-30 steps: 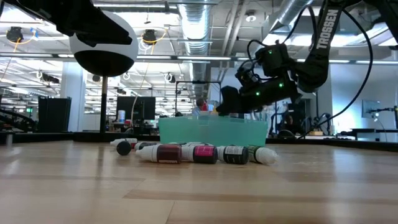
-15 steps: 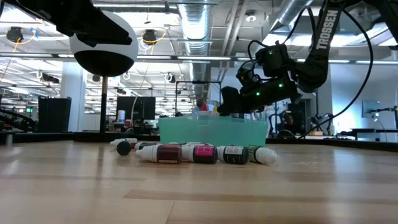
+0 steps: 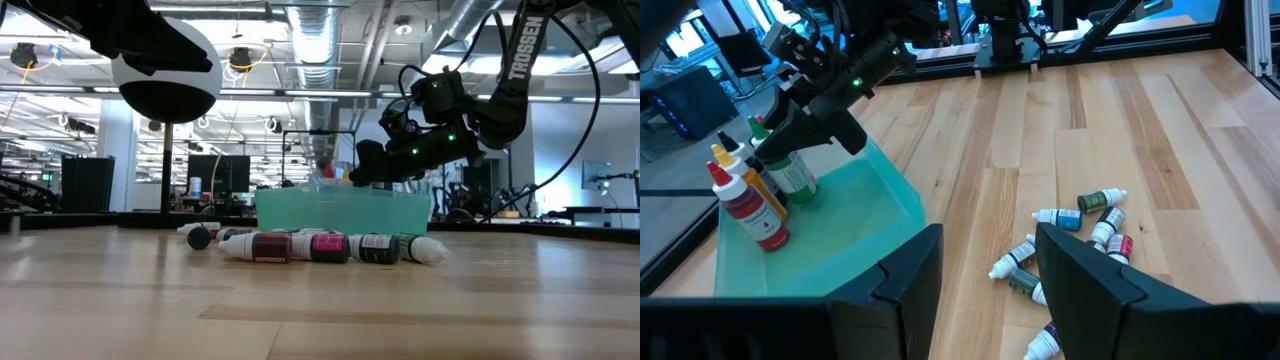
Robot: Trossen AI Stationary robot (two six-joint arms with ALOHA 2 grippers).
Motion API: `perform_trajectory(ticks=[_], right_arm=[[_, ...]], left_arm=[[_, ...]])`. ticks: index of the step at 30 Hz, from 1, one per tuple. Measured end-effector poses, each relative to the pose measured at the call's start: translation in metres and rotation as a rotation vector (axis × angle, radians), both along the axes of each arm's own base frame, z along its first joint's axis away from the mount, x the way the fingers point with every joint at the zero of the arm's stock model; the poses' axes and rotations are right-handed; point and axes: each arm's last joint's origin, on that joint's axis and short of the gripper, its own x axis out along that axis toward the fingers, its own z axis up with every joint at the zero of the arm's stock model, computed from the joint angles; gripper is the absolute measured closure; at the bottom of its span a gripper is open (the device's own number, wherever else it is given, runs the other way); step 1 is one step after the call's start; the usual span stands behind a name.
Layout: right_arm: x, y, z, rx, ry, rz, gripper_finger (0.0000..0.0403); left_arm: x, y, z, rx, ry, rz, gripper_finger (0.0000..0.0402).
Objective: Pick & Place food coloring
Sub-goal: Put the bottom green food coloring bottle into the green bin, then put the top red food coloring bottle into the green bin
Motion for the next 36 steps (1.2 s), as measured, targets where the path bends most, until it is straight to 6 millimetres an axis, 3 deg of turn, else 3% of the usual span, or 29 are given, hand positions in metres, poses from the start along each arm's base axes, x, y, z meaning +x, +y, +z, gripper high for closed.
perform_trajectory(ticks=[36], right_arm=[[-0.0002, -0.0040, 0.0098, -0.069, -0.059, 0.023, 0.0253]], left_arm=[[0.0000, -0.0001, -0.0002, -0.007, 0.001, -0.004, 0.0246]])
